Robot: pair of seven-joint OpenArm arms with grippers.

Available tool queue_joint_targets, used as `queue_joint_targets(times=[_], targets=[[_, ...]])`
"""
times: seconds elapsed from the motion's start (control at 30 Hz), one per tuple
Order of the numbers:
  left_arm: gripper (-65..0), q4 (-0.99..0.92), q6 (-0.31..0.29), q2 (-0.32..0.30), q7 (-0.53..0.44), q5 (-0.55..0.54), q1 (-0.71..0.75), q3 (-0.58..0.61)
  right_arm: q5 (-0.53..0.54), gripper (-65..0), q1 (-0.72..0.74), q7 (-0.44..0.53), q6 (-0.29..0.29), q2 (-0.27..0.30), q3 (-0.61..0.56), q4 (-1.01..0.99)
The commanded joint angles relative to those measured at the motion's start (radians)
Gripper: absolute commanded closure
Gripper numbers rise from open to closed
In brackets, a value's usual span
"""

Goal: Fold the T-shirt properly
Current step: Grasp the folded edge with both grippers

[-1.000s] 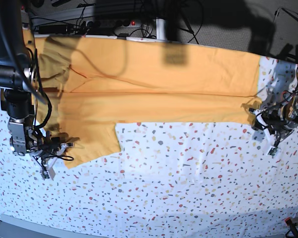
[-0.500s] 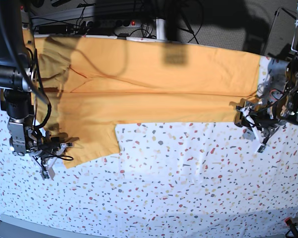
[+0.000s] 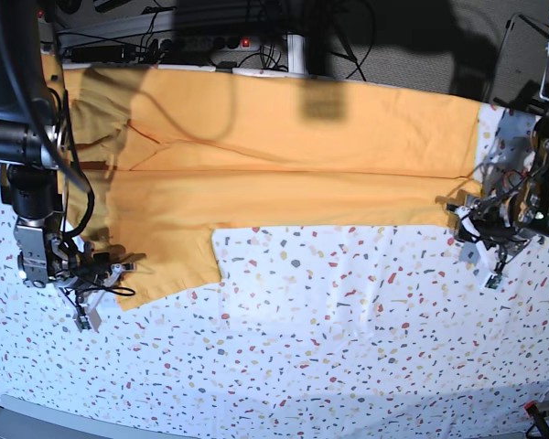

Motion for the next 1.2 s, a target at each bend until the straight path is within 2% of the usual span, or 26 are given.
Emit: queue_joint_targets(times=[0.0,0.23,0.47,0.53,0.67,0.87,0.9,0.97,1.17], targets=[[-28.4,0.016,0.004,-0.017,-0.009,-0.001,-0.019,-0.008,-0.021,0.0,0.022,-0.026,0.004,0.016,0.0,0.007],[-28.4,-0.044,-0.001,-0.017,0.005,-0.006,-0.014,-0.008,-0.021,0.0,0.022,-0.032,0.004,0.016,0.0,0.007],[-28.1,-0.051,-0.114,-0.017,0.016,-0.164,-0.019,-0.008,-0.021,0.0,0.022,-0.032,0.004,0.016,0.0,0.007],[-25.8,-0.051,-0.133,-0.017,0.016,-0.18,-0.02,-0.008,-0.021,0.0,0.022,-0.032,0.004,0.016,0.0,0.007],[-19.5,-0.051,-0.132,-0.017,0.016,-0.182,-0.02,-0.008,-0.021,0.0,0.022,-0.027,0.004,0.016,0.0,0.008],[-16.7,-0.051,-0.132,-0.017,0.016,-0.182,-0.02,-0.008,-0.021,0.0,0.022,-0.026,0.004,0.016,0.0,0.01],[-13.0,-0.051,-0.132,-0.017,0.016,-0.182,-0.02,-0.008,-0.021,0.0,0.022,-0.026,0.004,0.016,0.0,0.01],[0.0,-0.051,-0.132,-0.017,0.015,-0.18,-0.02,-0.008,-0.021,0.0,0.022,-0.026,0.004,0.016,0.0,0.01],[0.0,-0.048,-0.132,-0.017,0.001,-0.101,-0.02,-0.008,-0.014,0.0,0.022,-0.014,0.004,0.017,0.001,0.043]])
